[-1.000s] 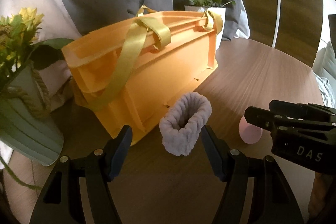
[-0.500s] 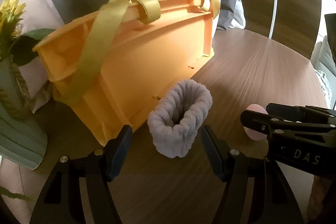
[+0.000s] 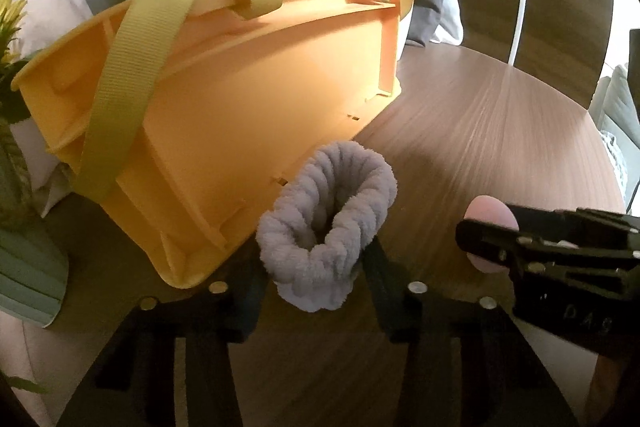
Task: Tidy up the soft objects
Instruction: 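Grasp the white fuzzy hair tie with the left tool while the right tool grasps the pink sponge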
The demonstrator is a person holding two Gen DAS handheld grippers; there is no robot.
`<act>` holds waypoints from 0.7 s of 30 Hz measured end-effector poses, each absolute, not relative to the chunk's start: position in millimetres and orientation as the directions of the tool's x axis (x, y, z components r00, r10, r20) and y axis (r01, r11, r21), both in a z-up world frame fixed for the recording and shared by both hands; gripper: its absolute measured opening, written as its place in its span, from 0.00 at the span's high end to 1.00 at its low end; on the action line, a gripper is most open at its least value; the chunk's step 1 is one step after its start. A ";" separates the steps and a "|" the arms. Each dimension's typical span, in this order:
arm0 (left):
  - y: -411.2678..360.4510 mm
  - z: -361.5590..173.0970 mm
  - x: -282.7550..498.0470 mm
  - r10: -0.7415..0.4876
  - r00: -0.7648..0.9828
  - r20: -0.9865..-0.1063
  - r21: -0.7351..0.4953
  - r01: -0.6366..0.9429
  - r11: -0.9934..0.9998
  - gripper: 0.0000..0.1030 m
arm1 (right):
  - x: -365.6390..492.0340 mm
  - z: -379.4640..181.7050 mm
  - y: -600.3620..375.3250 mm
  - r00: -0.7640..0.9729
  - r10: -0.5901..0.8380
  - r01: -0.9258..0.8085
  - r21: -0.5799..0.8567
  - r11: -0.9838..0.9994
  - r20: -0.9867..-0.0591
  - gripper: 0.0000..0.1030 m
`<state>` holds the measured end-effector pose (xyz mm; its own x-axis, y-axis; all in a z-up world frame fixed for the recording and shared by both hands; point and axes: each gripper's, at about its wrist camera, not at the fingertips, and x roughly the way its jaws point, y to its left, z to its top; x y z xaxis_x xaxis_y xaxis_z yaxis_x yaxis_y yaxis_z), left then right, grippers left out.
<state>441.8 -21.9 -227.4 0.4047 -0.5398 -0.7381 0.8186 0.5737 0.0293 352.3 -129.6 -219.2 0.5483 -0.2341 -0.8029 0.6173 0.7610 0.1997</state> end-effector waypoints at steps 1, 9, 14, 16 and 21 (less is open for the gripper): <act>-22.3 -227.1 441.3 -0.540 0.402 -0.739 0.026 0.818 0.574 0.64 | 352.8 -219.9 -129.2 0.548 -0.227 0.611 0.199 0.766 -0.805 0.58; -23.2 -221.2 437.8 -0.538 0.397 -0.743 -0.008 0.799 0.601 0.74 | 349.2 -215.4 -129.8 0.556 -0.236 0.598 0.187 0.780 -0.797 0.59; -17.0 -210.8 434.2 -0.543 0.406 -0.735 -0.039 0.775 0.631 0.75 | 344.2 -209.4 -133.9 0.564 -0.244 0.599 0.187 0.779 -0.789 0.59; -14.3 -205.3 431.3 -0.548 0.411 -0.729 -0.046 0.769 0.638 0.75 | 342.7 -206.3 -134.5 0.570 -0.246 0.594 0.186 0.783 -0.784 0.59; -6.8 -190.8 422.5 -0.550 0.434 -0.713 -0.047 0.754 0.655 0.75 | 337.2 -193.7 -134.6 0.593 -0.249 0.574 0.184 0.798 -0.766 0.59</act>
